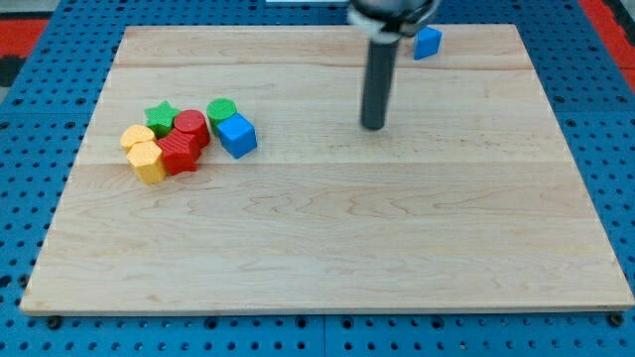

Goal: Keep the blue cube at the top right of the green circle

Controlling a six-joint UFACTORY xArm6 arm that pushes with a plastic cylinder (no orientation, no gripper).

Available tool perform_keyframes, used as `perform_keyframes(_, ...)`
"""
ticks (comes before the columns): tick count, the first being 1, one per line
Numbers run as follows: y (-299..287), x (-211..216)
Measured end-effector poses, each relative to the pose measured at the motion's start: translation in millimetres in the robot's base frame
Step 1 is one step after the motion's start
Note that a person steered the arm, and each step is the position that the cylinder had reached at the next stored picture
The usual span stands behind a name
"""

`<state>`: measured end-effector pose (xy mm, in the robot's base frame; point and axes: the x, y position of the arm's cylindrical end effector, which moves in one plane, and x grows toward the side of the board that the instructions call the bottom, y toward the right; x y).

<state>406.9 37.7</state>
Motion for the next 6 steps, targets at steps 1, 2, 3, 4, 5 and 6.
perform_keyframes(1,-61,54)
perform_keyframes(2,-141,62)
perform_keyframes(3,-160,24)
perform_keyframes(4,-126,7)
perform_keyframes(5,-83,4)
perform_keyframes(6,-86,-69)
